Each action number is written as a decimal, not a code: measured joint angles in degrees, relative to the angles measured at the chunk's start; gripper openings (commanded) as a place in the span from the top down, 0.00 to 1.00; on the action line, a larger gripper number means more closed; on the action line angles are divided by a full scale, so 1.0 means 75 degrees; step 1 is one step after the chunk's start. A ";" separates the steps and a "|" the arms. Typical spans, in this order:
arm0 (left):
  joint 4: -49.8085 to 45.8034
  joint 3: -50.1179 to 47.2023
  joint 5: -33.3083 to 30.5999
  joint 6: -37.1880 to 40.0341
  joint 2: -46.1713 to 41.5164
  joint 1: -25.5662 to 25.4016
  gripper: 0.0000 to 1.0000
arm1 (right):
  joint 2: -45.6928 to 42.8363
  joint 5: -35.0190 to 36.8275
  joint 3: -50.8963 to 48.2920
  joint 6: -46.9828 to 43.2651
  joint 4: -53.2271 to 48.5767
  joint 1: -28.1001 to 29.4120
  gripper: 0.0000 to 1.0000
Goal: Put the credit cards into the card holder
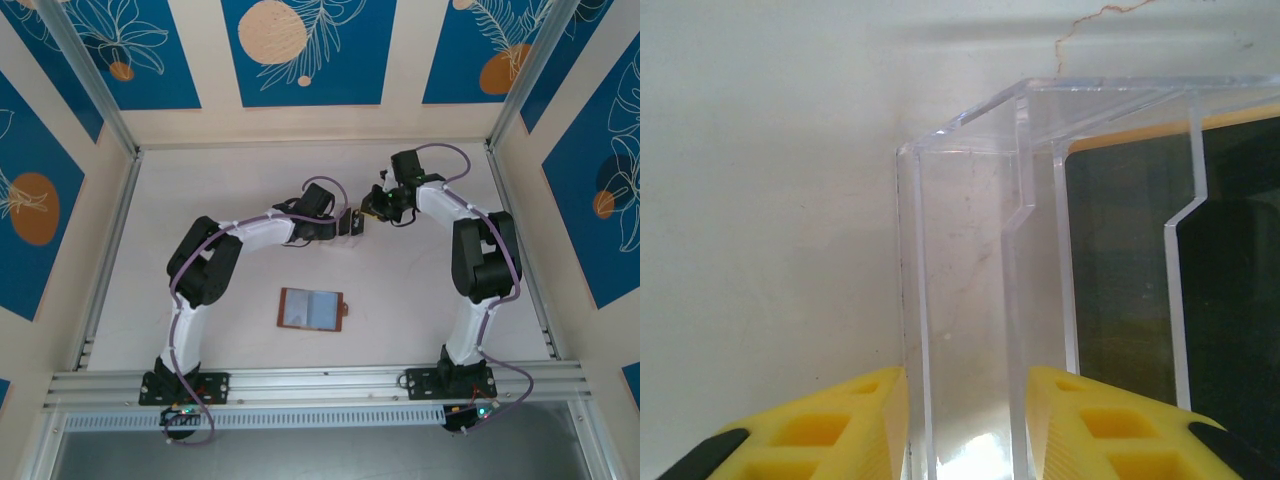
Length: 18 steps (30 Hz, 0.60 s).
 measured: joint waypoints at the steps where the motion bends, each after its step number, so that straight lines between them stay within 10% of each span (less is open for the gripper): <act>1: 0.0009 -0.0006 0.0000 0.0000 0.0000 0.0000 0.65 | -0.0006 -0.0020 0.0000 0.0000 0.0003 0.0026 0.81; 18: 0.0111 -0.0041 0.0003 0.0000 0.0000 0.0003 0.65 | -0.0114 0.0941 0.0041 -0.0184 -0.0350 0.0423 0.81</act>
